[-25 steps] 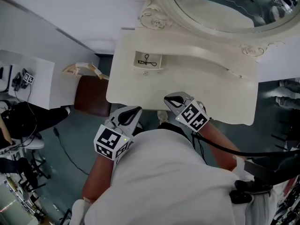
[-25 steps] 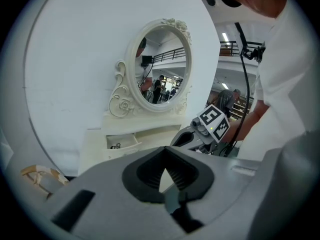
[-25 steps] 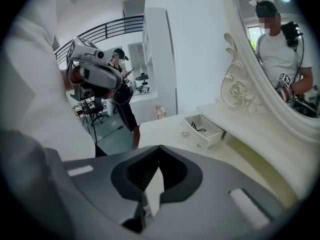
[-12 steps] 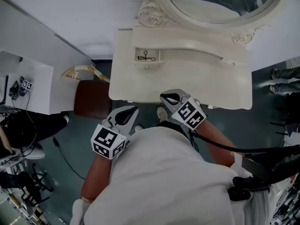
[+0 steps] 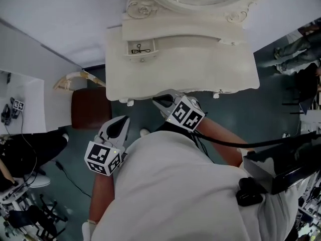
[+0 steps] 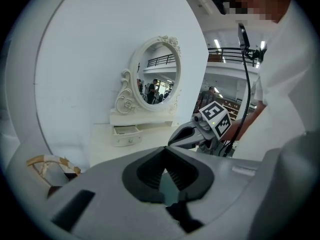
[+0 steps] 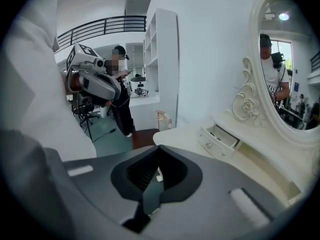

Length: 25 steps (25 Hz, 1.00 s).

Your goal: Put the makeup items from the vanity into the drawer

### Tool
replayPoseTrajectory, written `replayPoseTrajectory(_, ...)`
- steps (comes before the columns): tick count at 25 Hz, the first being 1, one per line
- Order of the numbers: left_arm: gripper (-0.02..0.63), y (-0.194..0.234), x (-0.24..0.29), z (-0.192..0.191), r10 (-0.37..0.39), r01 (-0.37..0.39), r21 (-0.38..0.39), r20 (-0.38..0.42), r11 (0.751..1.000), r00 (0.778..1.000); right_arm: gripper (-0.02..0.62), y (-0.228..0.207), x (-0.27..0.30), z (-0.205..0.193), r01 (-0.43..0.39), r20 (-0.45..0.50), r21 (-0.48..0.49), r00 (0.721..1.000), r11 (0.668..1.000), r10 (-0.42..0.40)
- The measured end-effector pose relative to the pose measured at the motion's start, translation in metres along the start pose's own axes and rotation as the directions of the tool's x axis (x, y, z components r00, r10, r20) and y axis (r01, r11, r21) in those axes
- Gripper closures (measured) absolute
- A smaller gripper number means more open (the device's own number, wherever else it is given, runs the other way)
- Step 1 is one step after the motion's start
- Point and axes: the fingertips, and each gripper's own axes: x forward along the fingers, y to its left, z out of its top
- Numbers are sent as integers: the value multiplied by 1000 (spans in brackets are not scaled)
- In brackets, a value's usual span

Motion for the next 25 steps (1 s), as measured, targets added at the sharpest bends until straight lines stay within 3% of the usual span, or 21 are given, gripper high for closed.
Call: replayPoseTrajectory(25, 603, -11, -43, -33, -40, 40, 13, 24, 999, 999, 595, 62, 3, 9, 18, -14, -35, 1000, 999, -19)
